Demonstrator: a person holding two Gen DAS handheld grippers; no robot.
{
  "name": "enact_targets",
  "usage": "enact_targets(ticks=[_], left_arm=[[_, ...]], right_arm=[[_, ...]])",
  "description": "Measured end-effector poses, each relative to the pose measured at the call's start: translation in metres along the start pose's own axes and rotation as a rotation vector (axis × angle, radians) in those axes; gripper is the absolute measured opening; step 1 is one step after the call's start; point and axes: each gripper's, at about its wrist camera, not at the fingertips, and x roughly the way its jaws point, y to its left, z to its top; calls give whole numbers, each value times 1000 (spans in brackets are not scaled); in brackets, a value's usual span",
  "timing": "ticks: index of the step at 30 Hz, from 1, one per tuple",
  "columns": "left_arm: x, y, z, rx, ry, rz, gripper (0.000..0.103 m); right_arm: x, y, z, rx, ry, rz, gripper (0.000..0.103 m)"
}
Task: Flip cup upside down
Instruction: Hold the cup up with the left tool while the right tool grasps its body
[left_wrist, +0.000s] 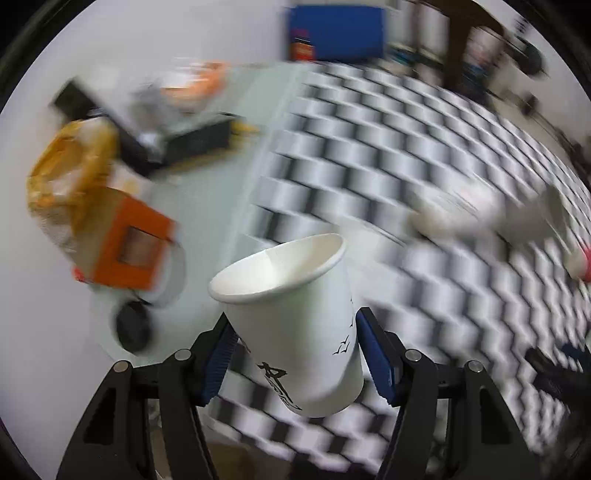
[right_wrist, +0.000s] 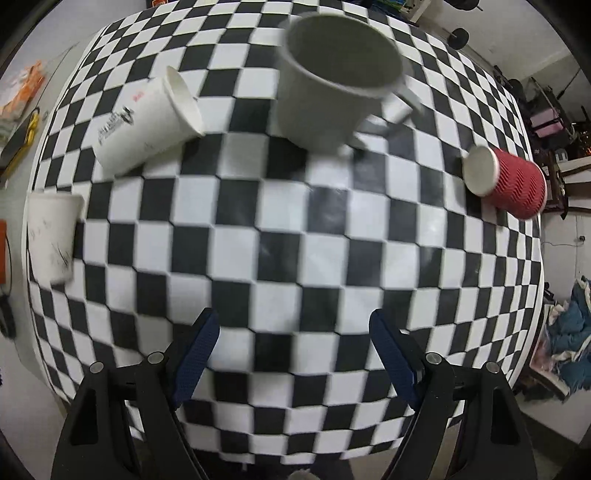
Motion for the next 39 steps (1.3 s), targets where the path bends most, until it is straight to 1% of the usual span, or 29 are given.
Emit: enact_targets(ticks=[1,3,4,6,9,13,17,19,20,21,22,24,25,26,29,34,37,38,39], left_arm=[[2,-24,1,30,22,-31,61],[8,-69,-15,74,60,-72,61],[17,-99,-24,106,91,-103,61],[30,-142,-32,138,141,-139,61],[53,-198,-41,213,175,-147,61],[76,-241,-40,285,204,-138,62],[80,-258,-39,327,195,-113,68],[79,-261,-36,339,194,-125,68],[73,-267,-40,336,197,-130,68],[73,-270,-36,334,204,-137,69],[75,-269,-32,334,214,-142,71],[79,-265,-25,338,220,-142,86],[79,-268,-21,338,217,-144,89],[79,-267,-17,338,210,-144,90],[79,-261,-7,325,196,-152,90],[56,-242,7,289,163,-186,90],[22,-219,20,237,129,-258,92],[4,-206,24,214,96,-289,99],[-5,-203,30,201,73,-304,103]], right_arm=[[2,-11,-7,3,-1,5,88],[10,-37,-23,15,2,8,88],[16,-51,-30,22,9,1,88],[26,-79,-42,48,25,-9,88],[36,-119,-56,90,43,-26,88],[48,-165,-69,153,64,-53,88],[55,-196,-74,208,77,-61,88],[54,-203,-75,225,75,-62,88],[53,-204,-77,232,75,-63,88],[58,-215,-74,239,75,-62,88],[57,-217,-75,250,75,-60,88],[60,-222,-76,265,76,-58,88],[60,-223,-77,273,77,-54,88],[57,-220,-78,279,77,-47,88],[56,-217,-78,276,75,-51,88],[47,-211,-77,274,64,-48,88],[29,-204,-77,265,45,-35,88],[22,-202,-77,257,37,-26,88],[15,-200,-77,238,23,-14,88]])
